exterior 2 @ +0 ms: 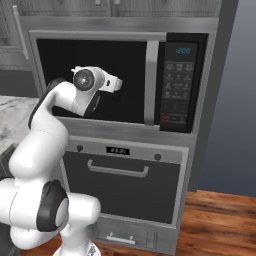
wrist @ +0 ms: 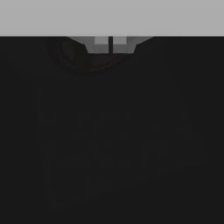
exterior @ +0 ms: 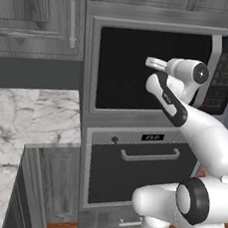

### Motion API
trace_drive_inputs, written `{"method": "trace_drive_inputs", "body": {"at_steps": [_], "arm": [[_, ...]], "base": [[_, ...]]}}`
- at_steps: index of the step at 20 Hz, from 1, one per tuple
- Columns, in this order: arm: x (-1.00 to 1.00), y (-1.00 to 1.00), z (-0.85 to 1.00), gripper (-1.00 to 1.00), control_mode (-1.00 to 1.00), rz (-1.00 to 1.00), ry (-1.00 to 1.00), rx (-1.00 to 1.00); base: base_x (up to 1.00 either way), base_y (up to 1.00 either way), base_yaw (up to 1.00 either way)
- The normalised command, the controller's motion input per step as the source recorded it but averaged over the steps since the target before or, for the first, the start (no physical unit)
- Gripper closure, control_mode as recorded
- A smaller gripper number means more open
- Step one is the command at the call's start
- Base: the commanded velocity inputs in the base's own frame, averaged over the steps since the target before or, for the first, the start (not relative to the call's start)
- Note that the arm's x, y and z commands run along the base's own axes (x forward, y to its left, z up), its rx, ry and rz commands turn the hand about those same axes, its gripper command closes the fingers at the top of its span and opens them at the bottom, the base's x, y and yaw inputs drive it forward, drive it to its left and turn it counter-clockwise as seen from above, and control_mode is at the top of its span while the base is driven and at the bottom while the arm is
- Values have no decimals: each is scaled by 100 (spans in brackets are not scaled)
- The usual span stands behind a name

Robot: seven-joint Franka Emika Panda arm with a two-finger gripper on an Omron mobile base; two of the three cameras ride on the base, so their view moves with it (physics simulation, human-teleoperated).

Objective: Transport the chicken drumstick from the fridge to the microwave and turn on the microwave.

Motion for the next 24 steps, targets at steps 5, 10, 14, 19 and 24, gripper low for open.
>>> {"method": "trace_drive_inputs", "body": {"at_steps": [5, 10, 14, 19, 24], "arm": [[28, 0, 0, 100, -100, 0, 0, 0], [-19, 0, 0, 100, -100, 0, 0, 0], [-57, -3, 0, 100, -100, -3, 0, 0], [-68, -21, 4, 100, -100, -9, 0, 0], [-44, -46, 1, 100, -100, -14, 0, 1]], "base": [[0, 0, 0], [0, 0, 0], [0, 0, 0], [0, 0, 0], [0, 0, 0]]}}
